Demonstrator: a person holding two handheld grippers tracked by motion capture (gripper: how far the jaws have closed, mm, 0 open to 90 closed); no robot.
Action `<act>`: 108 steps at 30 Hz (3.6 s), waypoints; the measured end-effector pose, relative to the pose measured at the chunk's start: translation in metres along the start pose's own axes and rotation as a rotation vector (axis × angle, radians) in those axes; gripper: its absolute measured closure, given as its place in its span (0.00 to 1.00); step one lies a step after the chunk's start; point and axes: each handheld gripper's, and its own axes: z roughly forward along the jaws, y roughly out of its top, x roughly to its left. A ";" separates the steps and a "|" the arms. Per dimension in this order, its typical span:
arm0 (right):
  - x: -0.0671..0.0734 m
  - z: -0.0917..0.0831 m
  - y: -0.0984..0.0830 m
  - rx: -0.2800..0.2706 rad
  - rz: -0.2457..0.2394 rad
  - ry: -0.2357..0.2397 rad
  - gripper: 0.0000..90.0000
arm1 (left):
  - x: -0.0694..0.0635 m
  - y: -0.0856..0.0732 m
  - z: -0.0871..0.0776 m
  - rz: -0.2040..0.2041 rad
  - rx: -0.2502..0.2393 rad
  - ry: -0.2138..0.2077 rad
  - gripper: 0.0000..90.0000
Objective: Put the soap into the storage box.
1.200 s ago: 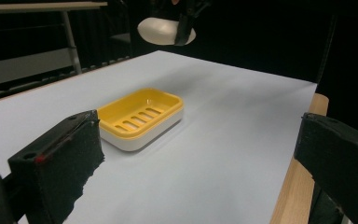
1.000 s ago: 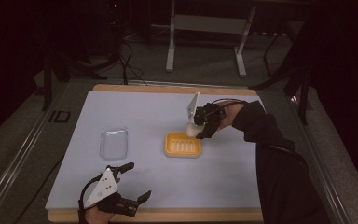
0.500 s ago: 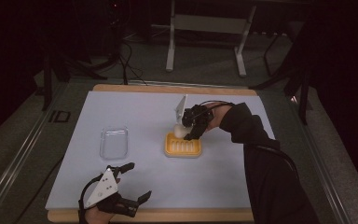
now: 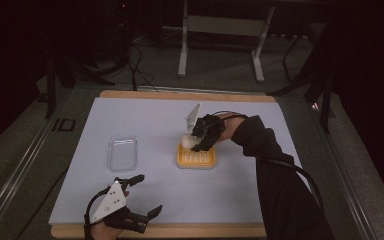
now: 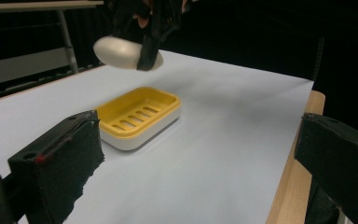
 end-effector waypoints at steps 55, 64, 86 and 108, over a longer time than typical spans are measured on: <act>-0.003 0.079 -0.038 0.036 0.122 0.008 0.55 | -0.002 0.000 0.002 0.014 0.011 -0.017 0.01; -0.003 0.077 -0.036 0.038 0.122 0.017 0.51 | -0.002 0.000 0.002 0.014 0.011 -0.016 0.01; 0.003 0.032 -0.035 0.021 0.131 -0.030 0.46 | -0.002 0.000 0.003 0.016 0.018 -0.018 0.01; 0.034 0.009 -0.056 -0.122 0.296 -0.180 0.15 | -0.003 -0.001 0.005 0.017 0.027 -0.020 0.01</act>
